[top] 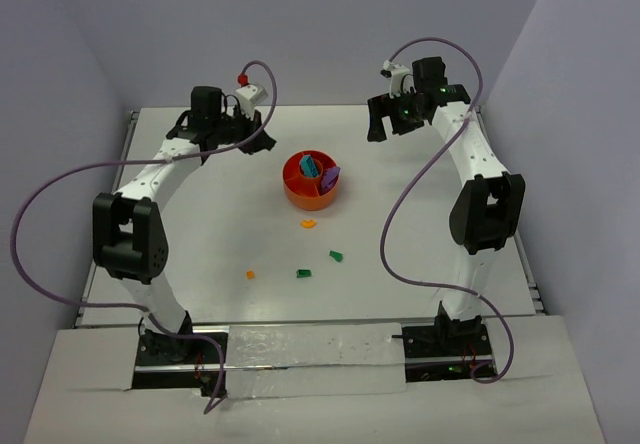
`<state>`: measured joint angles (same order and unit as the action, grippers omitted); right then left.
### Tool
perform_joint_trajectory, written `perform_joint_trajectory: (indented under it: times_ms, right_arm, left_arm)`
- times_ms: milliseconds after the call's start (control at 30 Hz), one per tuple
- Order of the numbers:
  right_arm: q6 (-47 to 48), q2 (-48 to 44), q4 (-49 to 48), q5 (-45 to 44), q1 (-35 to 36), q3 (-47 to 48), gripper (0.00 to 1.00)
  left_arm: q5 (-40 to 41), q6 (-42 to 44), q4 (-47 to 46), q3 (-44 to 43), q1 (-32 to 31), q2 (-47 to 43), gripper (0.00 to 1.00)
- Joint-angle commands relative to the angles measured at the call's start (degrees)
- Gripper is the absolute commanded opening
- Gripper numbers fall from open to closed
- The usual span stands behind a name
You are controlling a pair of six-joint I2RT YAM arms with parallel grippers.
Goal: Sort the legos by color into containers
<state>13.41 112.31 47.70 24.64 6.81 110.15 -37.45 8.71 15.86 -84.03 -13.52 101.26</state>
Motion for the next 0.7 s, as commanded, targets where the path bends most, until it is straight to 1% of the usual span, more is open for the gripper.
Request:
perform_joint_trajectory:
  times_ms: [0,200,400,667]
  right_arm:
    - [0.83,-4.28,-0.43,-0.85,-0.58,0.07,1.0]
    - [0.74,-4.47,-0.77,-1.52,-0.66,-0.29,1.0]
    - [0.83,-4.65,-0.86,-1.52,-0.82,-0.55,1.0]
    - [0.74,-5.0,-0.86,-1.35,-0.92,-0.87,1.0]
  left_arm:
    - [-1.13,-7.23,-3.66,-4.23,-2.15,2.58,0.0]
    - [-0.43,-6.34,-3.2,-5.18,-3.88,5.7,0.01]
    - [0.93,-4.93,-3.73,-4.5,-5.78,7.02,0.03]
    - [3.93,-3.0,-3.61,-4.33,-7.45,8.63,0.08]
